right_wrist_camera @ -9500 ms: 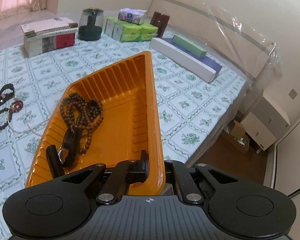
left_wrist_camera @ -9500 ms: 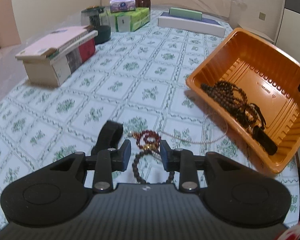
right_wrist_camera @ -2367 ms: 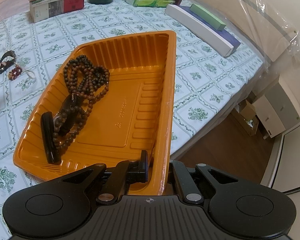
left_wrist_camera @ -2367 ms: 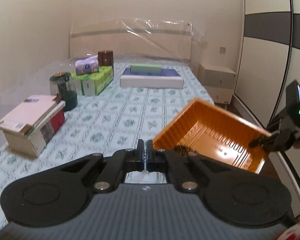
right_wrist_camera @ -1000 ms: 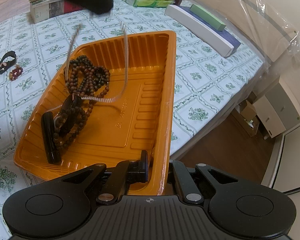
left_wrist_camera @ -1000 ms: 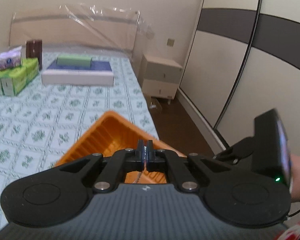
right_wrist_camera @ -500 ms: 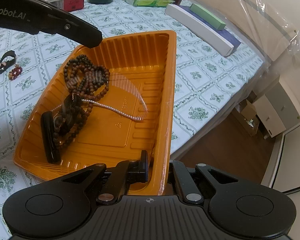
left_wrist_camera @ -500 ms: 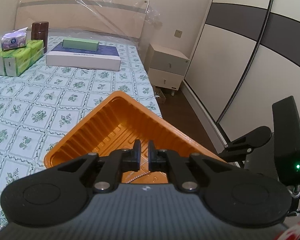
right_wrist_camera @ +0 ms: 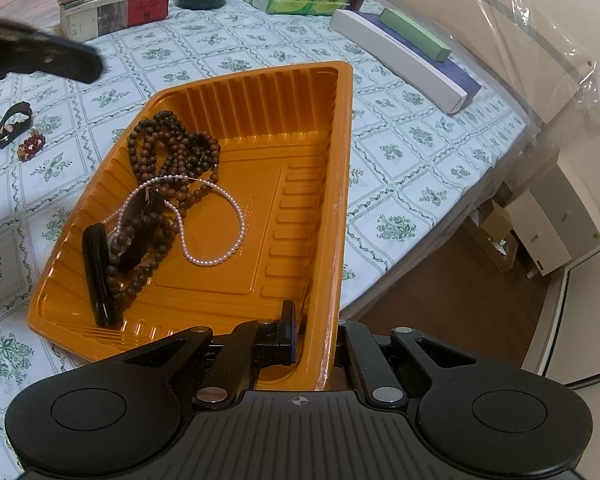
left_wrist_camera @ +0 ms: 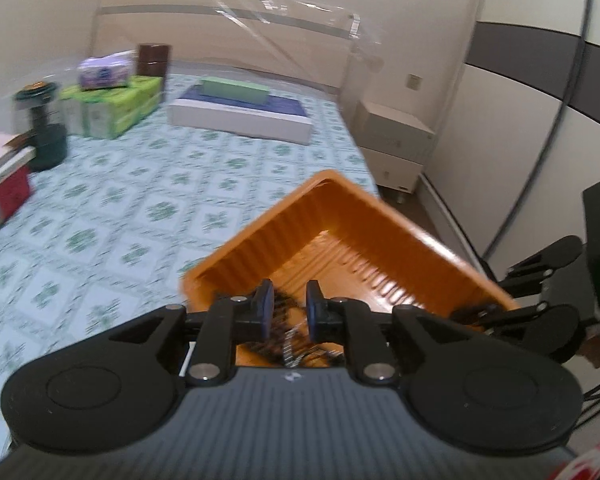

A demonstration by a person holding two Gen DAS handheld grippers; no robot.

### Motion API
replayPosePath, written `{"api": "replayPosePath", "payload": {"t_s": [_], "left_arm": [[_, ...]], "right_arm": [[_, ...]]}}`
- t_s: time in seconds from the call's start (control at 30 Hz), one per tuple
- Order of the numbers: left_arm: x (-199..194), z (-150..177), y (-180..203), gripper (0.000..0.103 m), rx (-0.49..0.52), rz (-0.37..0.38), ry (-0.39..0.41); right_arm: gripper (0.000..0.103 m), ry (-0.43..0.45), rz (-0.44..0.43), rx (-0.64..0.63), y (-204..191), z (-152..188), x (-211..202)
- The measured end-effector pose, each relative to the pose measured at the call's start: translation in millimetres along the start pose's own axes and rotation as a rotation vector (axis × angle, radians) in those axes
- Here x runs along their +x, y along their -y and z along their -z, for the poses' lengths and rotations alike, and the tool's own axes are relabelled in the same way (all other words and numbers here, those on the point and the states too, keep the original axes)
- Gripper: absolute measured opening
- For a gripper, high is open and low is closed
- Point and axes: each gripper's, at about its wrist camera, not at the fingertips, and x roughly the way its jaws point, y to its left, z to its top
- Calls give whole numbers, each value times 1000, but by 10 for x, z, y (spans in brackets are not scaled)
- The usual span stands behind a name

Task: Organize jewelry

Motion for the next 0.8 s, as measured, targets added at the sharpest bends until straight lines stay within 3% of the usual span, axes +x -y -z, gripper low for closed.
{"api": "replayPosePath", "payload": {"t_s": [0.33, 0.8], "left_arm": [[-391, 448, -494, 19, -36, -237, 15], [-706, 1146, -968, 33, -70, -438, -57]], "right_arm": [[5, 0, 0, 1, -2, 1, -7], [5, 0, 0, -1, -7, 6, -9]]}}
